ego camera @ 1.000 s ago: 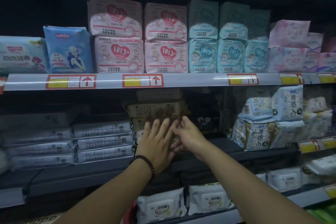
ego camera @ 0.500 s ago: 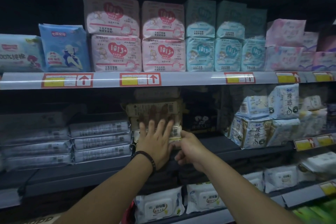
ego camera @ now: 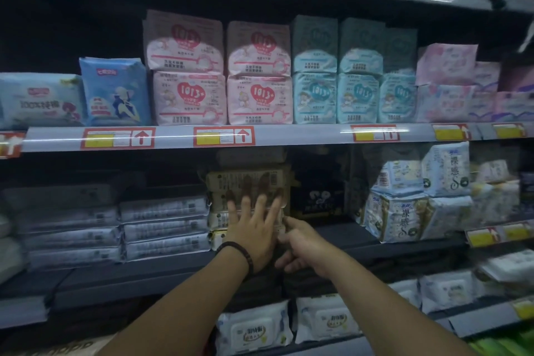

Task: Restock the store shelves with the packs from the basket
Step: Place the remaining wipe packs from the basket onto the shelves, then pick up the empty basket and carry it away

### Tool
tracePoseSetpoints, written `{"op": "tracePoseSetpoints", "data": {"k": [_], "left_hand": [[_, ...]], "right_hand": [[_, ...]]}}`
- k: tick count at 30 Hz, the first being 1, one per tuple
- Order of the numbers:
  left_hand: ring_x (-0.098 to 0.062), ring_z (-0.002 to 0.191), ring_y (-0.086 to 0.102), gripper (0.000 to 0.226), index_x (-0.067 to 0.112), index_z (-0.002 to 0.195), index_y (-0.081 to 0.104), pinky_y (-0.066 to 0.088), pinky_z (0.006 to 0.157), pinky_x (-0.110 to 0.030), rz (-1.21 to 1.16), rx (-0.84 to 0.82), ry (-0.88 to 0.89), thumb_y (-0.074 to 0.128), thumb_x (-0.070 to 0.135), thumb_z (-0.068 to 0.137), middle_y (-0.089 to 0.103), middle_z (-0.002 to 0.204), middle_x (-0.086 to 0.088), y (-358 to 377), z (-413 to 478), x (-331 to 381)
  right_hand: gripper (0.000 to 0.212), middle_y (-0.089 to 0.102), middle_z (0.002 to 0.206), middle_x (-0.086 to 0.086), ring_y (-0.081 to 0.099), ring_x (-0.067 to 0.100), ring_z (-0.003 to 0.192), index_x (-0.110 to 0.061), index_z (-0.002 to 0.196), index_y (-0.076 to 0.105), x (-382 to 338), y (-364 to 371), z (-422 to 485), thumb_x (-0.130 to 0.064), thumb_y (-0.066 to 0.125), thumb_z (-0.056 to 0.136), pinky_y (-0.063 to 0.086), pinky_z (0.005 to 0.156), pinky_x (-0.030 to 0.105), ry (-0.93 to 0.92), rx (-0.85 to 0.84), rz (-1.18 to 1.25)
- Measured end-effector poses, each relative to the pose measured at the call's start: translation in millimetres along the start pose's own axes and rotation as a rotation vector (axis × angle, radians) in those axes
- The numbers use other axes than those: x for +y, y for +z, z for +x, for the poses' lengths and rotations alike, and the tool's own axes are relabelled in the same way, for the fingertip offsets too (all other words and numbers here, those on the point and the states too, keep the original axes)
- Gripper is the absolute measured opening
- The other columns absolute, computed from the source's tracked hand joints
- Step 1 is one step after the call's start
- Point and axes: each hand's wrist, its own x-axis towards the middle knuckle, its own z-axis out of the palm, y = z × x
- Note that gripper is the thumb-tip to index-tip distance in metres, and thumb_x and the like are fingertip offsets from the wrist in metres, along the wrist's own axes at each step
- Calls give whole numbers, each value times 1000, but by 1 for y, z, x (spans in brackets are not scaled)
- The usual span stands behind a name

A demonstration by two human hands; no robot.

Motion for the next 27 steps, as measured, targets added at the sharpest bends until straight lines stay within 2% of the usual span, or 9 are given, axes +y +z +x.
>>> {"op": "tracePoseSetpoints", "data": {"k": [2, 4, 7, 8, 10, 12, 17, 22, 27], "left_hand": [[-49, 156, -6, 90, 28, 160, -26, -7, 119, -71, 15, 41, -6, 41, 45, 103, -12, 173, -13, 1, -3, -2], [-47, 157, -10, 86, 28, 161, -25, -9, 119, -69, 31, 63, 0, 37, 44, 104, -15, 173, -12, -1, -11, -3], [-41, 157, -19, 85, 21, 165, -8, -6, 124, -66, 23, 75, 14, 42, 44, 101, -22, 171, -15, -9, -38, 1], [-40, 158, -14, 80, 21, 165, 4, 0, 125, -64, -21, 98, 29, 44, 44, 99, -16, 172, -15, -12, -53, 3], [-40, 153, 20, 61, 25, 153, 36, 24, 119, -56, -106, 170, 77, 45, 44, 96, 20, 167, -14, -13, -90, 5], [-31, 129, 49, 45, 27, 136, 51, 40, 101, -46, -152, 149, 83, 44, 47, 97, 50, 141, -4, -9, -131, 6], [-23, 110, 65, 37, 32, 123, 62, 55, 86, -37, -459, -188, -76, 52, 55, 96, 65, 123, 3, 33, -223, 9], [-33, 126, 57, 54, 27, 143, 49, 51, 103, -44, -525, -423, -281, 53, 54, 96, 53, 142, -7, 127, -308, 15], [-47, 151, 22, 76, 24, 158, 21, 34, 119, -57, -589, -571, -600, 57, 48, 95, 13, 168, -18, 226, -399, 19]], "right_hand": [[57, 60, 146, 10, 76, 21, 63, -32, 165, 30, 1, -4, -7, -26, 47, 112, 61, 56, 33, -17, 68, -90], [59, 63, 127, 5, 77, 22, 65, -31, 164, 31, 1, -2, -20, -33, 53, 109, 61, 56, 33, -42, 175, -178], [50, 63, 109, -3, 77, 22, 65, -25, 154, 46, 6, 4, -48, -28, 57, 106, 63, 57, 36, -143, 280, -345], [43, 65, 109, -3, 77, 22, 67, -25, 148, 52, 8, 6, -58, -24, 58, 105, 65, 62, 39, -192, 293, -390], [36, 70, 114, -1, 75, 21, 83, -26, 137, 58, 13, 13, -79, -23, 59, 102, 64, 79, 43, -264, 281, -472], [36, 68, 125, -1, 69, 18, 105, -26, 138, 59, 19, 23, -99, -26, 61, 102, 59, 92, 40, -296, 258, -585], [38, 66, 113, -2, 61, 15, 80, -22, 143, 55, 58, 62, -146, -29, 57, 106, 49, 70, 33, -270, 101, -722], [36, 70, 120, 2, 68, 25, 104, -21, 136, 60, 139, 118, -194, -31, 60, 101, 54, 84, 35, -192, 36, -797], [44, 65, 132, 9, 62, 31, 125, -20, 136, 59, 255, 176, -237, -36, 65, 95, 50, 107, 38, 21, -56, -868]]}}
